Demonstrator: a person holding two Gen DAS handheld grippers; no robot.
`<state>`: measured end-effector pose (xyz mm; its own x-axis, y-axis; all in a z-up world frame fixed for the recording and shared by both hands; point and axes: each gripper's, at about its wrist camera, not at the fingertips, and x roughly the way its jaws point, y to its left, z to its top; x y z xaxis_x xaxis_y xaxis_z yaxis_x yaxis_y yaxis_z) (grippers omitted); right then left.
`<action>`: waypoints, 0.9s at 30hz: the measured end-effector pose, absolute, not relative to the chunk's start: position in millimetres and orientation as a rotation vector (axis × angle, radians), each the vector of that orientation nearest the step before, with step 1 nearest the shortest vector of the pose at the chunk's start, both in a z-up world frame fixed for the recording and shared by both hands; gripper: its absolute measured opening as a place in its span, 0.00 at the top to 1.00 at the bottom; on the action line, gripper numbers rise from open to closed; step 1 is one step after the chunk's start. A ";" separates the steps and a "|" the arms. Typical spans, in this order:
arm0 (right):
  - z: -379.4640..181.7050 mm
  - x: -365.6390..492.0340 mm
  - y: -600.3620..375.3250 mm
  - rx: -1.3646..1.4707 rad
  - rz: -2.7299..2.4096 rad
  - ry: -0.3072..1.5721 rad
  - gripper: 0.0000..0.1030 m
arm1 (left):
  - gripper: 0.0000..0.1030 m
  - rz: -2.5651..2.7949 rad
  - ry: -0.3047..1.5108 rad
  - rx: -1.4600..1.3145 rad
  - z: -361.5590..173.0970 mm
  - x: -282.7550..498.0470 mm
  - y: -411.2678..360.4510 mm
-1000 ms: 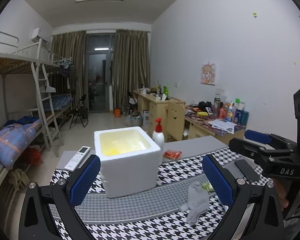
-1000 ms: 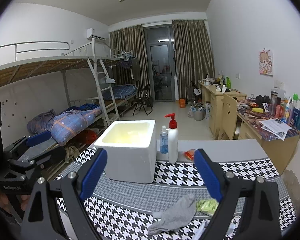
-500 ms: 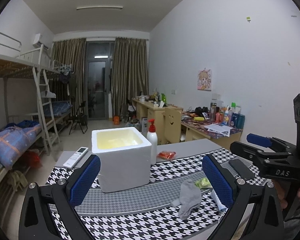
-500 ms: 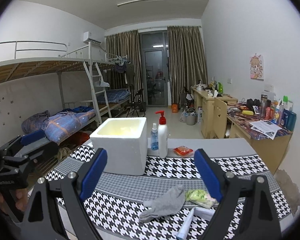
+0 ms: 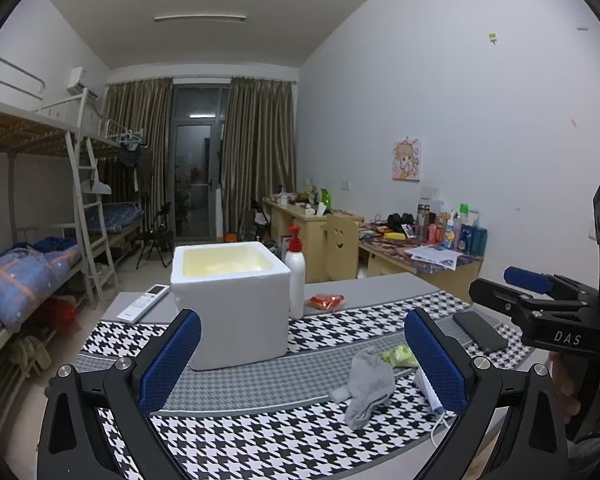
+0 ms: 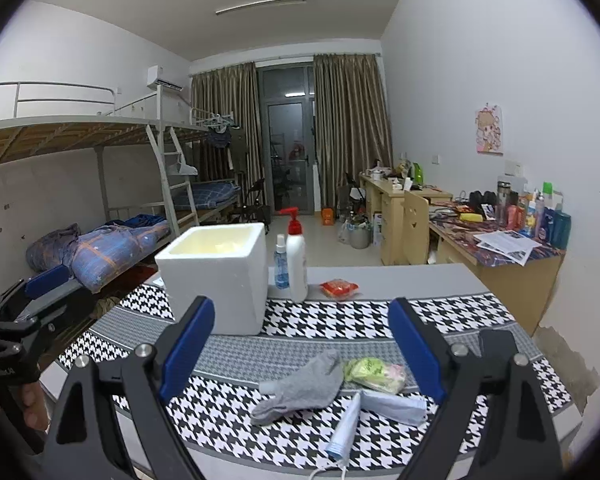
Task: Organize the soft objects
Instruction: 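Withdraw both tools from the box and move toward the grey sock and blue mask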
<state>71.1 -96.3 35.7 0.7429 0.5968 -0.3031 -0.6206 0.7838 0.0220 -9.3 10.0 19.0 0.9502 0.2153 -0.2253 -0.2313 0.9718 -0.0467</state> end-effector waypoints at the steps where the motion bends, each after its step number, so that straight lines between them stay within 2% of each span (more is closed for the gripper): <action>1: 34.2 71.3 -98.2 -0.081 0.664 0.305 0.11 | 0.01 0.231 0.229 -0.075 18.2 -8.8 10.1; 27: -13.5 88.8 -133.3 -0.053 0.564 0.346 0.10 | 0.01 0.138 0.297 -0.064 -31.5 35.1 -13.8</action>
